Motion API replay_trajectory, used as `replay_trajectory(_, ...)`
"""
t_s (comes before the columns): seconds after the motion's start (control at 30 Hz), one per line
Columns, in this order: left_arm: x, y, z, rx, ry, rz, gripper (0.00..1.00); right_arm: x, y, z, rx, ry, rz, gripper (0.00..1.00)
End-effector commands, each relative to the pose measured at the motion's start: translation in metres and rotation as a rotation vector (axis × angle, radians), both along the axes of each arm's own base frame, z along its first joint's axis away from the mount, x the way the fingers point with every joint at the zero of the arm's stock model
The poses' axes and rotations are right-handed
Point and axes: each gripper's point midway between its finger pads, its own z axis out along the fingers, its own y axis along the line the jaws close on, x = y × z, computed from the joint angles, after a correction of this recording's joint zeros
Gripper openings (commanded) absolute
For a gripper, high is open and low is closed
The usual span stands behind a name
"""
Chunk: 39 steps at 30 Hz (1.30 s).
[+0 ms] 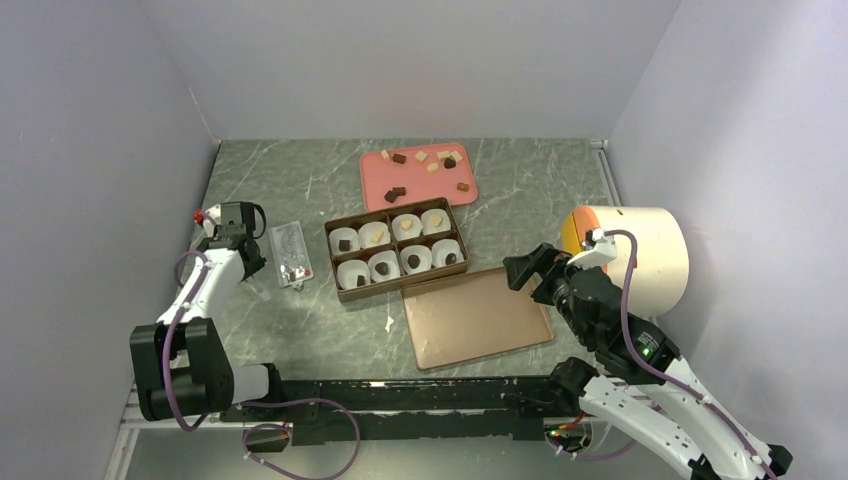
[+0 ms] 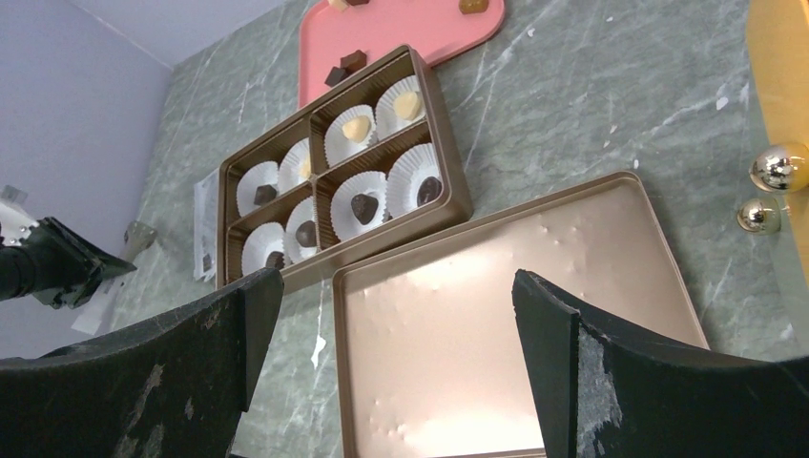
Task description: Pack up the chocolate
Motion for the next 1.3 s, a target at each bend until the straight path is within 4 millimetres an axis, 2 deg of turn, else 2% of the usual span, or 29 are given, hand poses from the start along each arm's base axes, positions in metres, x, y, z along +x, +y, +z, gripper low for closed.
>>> replay_trajectory(0.0,0.000,0.006,0.001,-0.034,-0.053,0.099,0.33,0.000,-0.009,0.022,0.018,-0.055,-0.026,0.96)
replay_trajectory(0.13,-0.004,0.003,-0.010,-0.080,-0.042,0.106,0.34,0.000,-0.007,0.022,0.019,-0.057,-0.023,0.96)
replay_trajectory(0.23,-0.012,0.007,-0.017,-0.083,-0.014,0.142,0.38,0.001,-0.006,0.021,0.016,-0.053,-0.020,0.96)
replay_trajectory(0.33,-0.020,0.013,-0.019,-0.062,0.007,0.184,0.55,0.001,-0.007,0.020,0.015,-0.050,-0.023,0.96)
replay_trajectory(0.4,-0.025,0.015,-0.020,-0.058,0.013,0.201,0.59,0.000,-0.007,0.020,0.019,-0.053,-0.022,0.96)
replay_trajectory(0.6,-0.026,0.009,-0.032,-0.105,0.021,0.189,0.59,0.001,-0.004,0.018,0.027,-0.045,-0.017,0.96)
replay_trajectory(0.87,-0.039,0.003,-0.049,-0.148,0.081,0.211,0.60,0.001,-0.003,0.018,0.037,-0.041,-0.014,0.96)
replay_trajectory(1.0,-0.040,0.005,-0.047,-0.143,0.091,0.220,0.69,0.000,-0.001,0.016,0.042,-0.036,-0.007,0.96)
replay_trajectory(1.27,-0.036,0.002,-0.032,-0.161,0.045,0.220,0.79,0.000,0.000,0.016,0.047,-0.035,-0.007,0.96)
